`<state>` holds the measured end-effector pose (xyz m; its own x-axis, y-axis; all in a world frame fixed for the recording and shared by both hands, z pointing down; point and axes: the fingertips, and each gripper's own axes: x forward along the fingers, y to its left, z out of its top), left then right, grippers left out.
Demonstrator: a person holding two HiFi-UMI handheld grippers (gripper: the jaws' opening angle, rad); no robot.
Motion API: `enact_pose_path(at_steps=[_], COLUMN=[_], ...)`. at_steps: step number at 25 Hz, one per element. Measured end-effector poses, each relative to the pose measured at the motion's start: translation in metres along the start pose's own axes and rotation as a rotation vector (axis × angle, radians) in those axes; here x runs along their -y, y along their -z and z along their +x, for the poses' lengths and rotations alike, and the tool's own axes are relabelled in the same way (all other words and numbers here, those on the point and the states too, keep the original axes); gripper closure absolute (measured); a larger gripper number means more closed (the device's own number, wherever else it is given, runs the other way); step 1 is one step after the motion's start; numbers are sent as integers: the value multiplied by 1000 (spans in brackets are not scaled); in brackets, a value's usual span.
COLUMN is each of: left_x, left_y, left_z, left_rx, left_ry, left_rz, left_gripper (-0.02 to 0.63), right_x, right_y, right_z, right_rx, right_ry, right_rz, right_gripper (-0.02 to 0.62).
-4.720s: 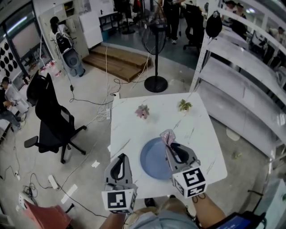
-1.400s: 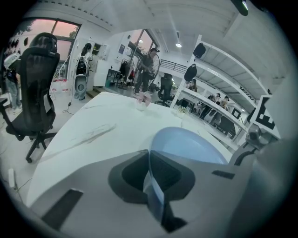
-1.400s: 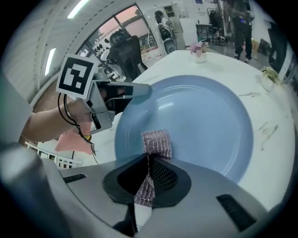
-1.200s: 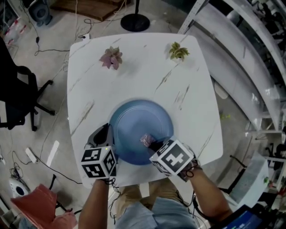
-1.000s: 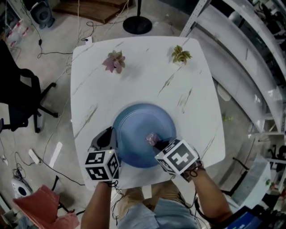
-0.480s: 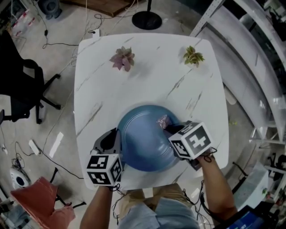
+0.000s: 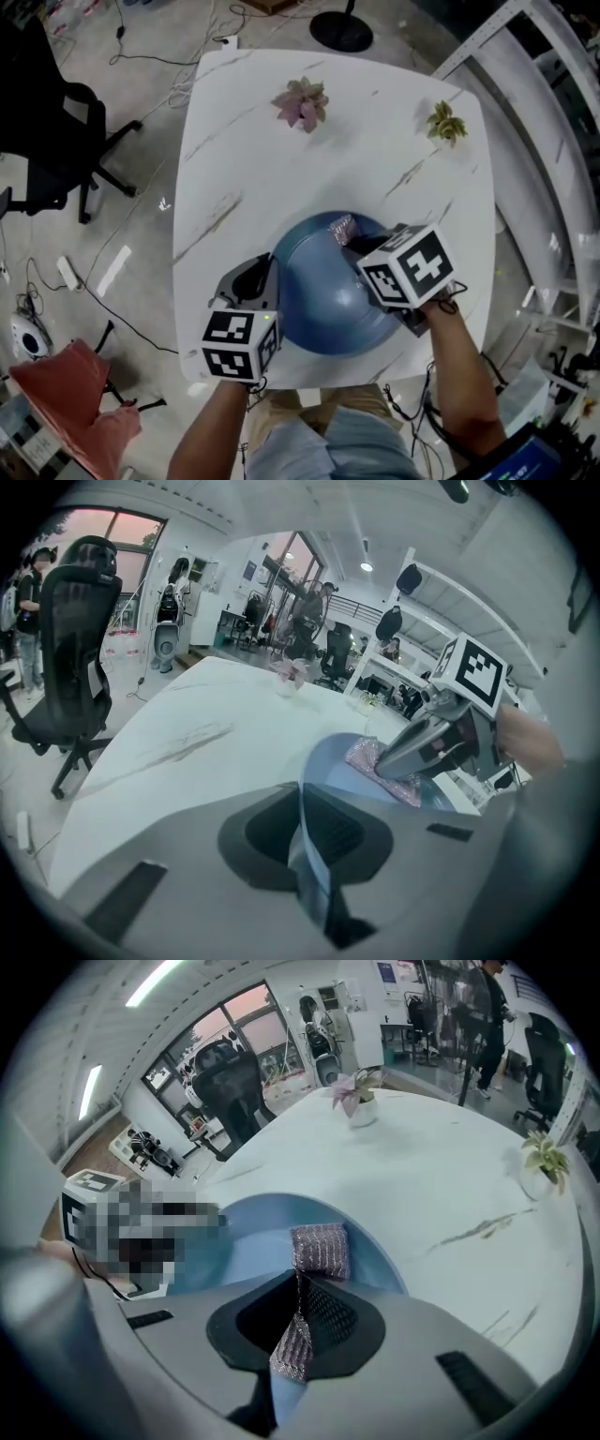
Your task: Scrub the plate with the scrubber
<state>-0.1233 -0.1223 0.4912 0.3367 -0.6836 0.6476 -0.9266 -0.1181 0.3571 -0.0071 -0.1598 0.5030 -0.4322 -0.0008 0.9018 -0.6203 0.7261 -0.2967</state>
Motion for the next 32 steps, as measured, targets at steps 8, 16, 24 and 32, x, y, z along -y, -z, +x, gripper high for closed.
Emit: enact_pose_path(at_steps=[8, 16, 24, 32], left_x=[-2, -3, -2, -5], left_y=[1, 1, 2, 3], left_z=[2, 2, 0, 1], left_rx=[-4, 0, -7, -5], left_ry=[-2, -9, -9, -14], left_rz=[-5, 4, 14, 25], left_gripper=[589, 589, 589, 589], right_x=[-46, -103, -136, -131], right_y=[-14, 5, 41, 72], right_z=[19, 32, 30, 20], right_rx=[-32, -53, -82, -115], right_ry=[-67, -156, -195, -171], right_rz=[-92, -157, -182, -104], right_gripper=[558, 558, 558, 558])
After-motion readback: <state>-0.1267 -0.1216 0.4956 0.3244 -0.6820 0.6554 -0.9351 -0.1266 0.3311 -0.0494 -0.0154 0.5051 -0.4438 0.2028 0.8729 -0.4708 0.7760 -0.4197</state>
